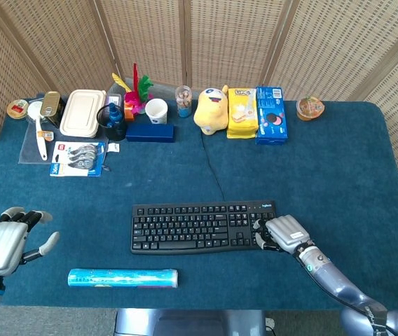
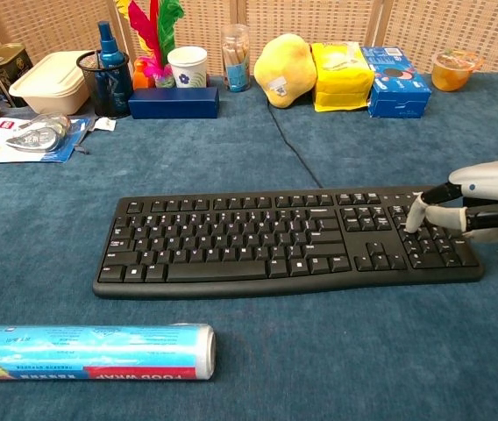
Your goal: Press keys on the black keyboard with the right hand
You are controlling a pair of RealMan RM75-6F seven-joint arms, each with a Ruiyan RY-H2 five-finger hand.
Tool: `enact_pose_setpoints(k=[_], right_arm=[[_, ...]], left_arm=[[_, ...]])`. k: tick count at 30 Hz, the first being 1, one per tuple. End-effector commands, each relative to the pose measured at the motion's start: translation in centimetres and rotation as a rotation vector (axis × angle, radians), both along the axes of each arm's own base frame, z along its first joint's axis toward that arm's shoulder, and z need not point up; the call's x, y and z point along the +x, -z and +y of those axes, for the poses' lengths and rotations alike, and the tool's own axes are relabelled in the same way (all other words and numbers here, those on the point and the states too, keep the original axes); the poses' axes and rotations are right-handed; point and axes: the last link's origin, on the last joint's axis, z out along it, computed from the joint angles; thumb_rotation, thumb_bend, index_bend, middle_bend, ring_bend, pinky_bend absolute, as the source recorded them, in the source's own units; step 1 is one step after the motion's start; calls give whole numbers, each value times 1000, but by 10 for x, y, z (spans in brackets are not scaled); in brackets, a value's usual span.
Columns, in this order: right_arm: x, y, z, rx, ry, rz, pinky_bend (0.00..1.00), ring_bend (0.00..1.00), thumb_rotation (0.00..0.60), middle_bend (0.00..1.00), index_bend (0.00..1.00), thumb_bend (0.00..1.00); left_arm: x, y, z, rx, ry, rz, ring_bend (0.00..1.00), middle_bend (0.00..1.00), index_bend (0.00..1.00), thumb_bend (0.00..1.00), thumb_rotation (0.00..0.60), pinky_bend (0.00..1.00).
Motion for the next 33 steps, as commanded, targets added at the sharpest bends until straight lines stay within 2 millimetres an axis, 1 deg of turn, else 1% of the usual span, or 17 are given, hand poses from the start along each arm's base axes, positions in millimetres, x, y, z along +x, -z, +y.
enact_pose_setpoints(k=[1,14,19,20,23,24,27,29,30,33], right_arm=[[1,1,1,0,-5,4,884,1000,0,969,239,618],[3,3,1,0,-6,19,885,1000,0,969,235,617],[10,-2,2,-17,-28,15,884,1000,0,969,222,618],[14,-9,1,-38,-43,6,884,1000,0,969,221,618],[19,-17,3,-57,-49,-10,883,1000,0,946,213,617],[21,-22,3,-68,-51,-16,882,1000,0,928,211,617],[23,-43,1,-147,-43,-49,871,983,0,860,207,615],[22,-54,1,-184,-31,-66,851,936,0,810,205,612],[19,-62,0,-220,-21,-77,838,899,0,779,204,610],[12,-78,3,-294,6,-118,787,787,0,676,203,603]], left_arm=[[0,0,0,0,0,0,403,428,352,216,0,214],[-2,2,1,-2,-2,-3,402,428,352,216,0,213],[-2,2,2,-3,-1,-4,403,428,352,216,0,214],[-2,2,2,-3,1,-5,403,428,352,216,0,214],[-2,3,3,-2,1,-8,402,429,352,215,0,213],[-2,3,3,-3,1,-10,402,428,352,215,0,213],[-3,4,1,-4,-2,-12,403,428,352,215,0,213],[-4,3,0,-2,-6,-14,403,428,352,216,0,214],[-5,2,-1,-1,-11,-15,403,428,352,216,0,214],[-8,1,-5,0,-19,-18,403,428,352,216,0,214]])
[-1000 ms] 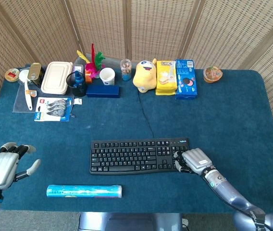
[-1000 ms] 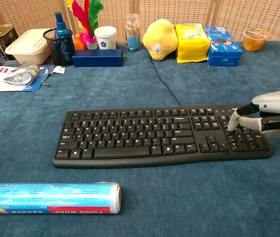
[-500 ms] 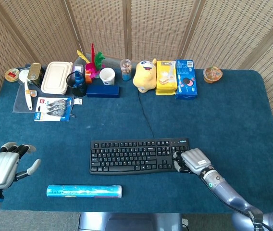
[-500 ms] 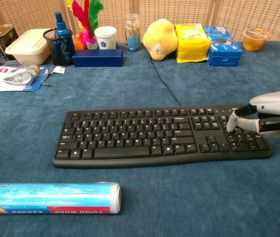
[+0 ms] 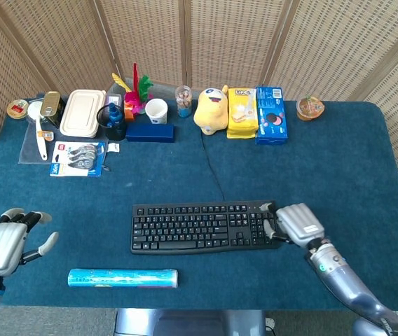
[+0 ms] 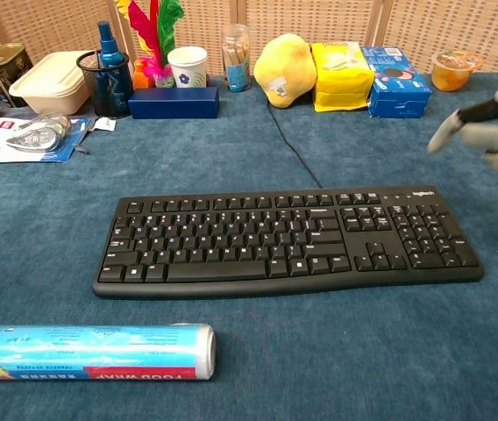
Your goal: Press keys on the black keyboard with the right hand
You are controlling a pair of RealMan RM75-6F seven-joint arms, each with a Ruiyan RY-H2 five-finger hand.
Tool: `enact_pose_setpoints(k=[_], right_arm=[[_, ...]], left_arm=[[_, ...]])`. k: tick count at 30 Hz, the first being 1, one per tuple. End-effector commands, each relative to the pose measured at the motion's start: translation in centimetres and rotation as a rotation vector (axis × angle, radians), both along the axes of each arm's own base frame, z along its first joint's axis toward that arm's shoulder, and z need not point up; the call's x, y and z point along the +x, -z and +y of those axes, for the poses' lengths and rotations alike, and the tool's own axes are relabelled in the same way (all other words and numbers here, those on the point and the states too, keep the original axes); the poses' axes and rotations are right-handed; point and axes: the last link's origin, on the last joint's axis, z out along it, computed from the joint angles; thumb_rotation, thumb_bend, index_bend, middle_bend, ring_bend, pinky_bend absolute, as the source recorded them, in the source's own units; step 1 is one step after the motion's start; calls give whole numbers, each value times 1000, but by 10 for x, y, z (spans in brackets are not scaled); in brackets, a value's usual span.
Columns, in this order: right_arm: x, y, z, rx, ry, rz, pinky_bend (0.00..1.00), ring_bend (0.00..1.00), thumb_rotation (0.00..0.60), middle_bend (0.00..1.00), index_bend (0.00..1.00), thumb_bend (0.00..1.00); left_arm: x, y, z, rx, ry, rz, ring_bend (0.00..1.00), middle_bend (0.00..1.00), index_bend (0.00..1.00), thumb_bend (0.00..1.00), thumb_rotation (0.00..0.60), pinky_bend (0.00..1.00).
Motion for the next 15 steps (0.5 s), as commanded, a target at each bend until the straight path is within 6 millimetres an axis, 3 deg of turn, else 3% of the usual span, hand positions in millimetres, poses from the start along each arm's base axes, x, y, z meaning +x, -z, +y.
enact_pose_setpoints(k=[1,9,15], right_arm=[[-9,-23,5,-101,31,-64,755,745,0,636,203,601],[-32,-42,22,-268,50,-142,527,536,0,479,203,590],[-44,-47,34,-344,56,-145,505,504,0,471,211,585]], left_arm=[[-3,-1,-3,0,-8,-2,403,429,352,215,0,214],[-7,1,-12,-10,-26,-11,403,428,352,215,0,213],[-9,2,-14,-5,-35,-17,403,429,353,216,0,213]])
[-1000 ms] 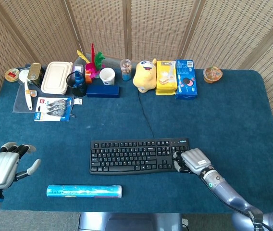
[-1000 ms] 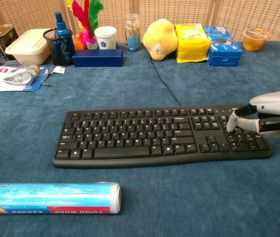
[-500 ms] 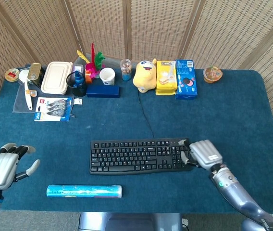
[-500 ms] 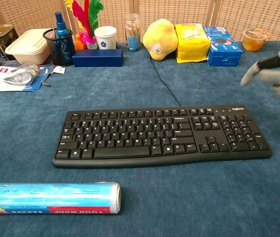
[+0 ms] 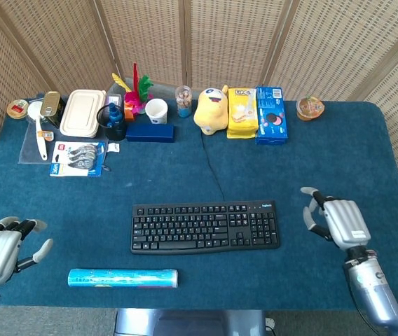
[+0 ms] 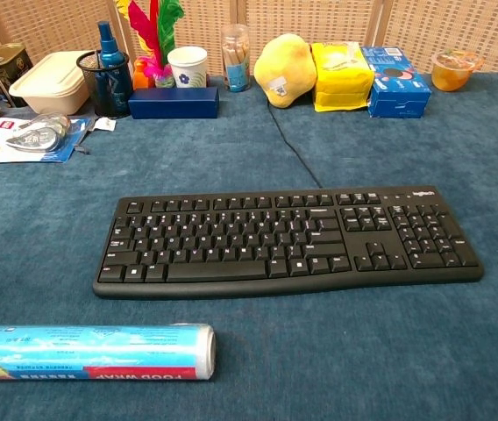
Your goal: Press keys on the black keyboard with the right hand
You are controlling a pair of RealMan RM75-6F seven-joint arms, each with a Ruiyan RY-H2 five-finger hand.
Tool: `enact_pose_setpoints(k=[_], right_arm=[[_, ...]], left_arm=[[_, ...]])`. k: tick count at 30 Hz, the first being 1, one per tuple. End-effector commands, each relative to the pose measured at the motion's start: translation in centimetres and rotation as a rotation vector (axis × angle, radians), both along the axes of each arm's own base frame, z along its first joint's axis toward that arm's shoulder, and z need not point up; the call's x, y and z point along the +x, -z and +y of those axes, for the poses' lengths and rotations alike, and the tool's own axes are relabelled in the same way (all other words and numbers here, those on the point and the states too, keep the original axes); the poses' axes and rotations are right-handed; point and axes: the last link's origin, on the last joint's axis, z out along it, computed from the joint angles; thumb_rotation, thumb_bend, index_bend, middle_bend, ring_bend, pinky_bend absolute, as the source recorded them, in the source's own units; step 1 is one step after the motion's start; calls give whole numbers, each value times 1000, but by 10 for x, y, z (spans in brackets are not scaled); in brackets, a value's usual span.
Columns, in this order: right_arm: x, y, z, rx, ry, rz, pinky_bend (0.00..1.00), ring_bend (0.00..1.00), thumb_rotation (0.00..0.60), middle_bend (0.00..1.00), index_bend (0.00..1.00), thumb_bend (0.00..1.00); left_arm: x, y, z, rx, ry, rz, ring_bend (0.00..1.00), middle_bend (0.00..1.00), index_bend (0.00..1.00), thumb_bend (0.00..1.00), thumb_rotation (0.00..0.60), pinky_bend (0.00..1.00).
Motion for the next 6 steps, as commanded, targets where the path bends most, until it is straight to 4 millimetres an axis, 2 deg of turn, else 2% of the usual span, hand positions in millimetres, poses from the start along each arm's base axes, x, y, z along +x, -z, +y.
enact_pose_setpoints(k=[1,6], right_arm=[[-5,-1,5,-19,7,-4,505,503,0,472,213,584],[-8,0,6,-25,16,-6,505,501,0,471,221,584]], left_arm=[[0,0,0,2,1,-2,403,429,352,215,0,213],[1,3,3,-5,5,-1,403,428,352,216,0,213]])
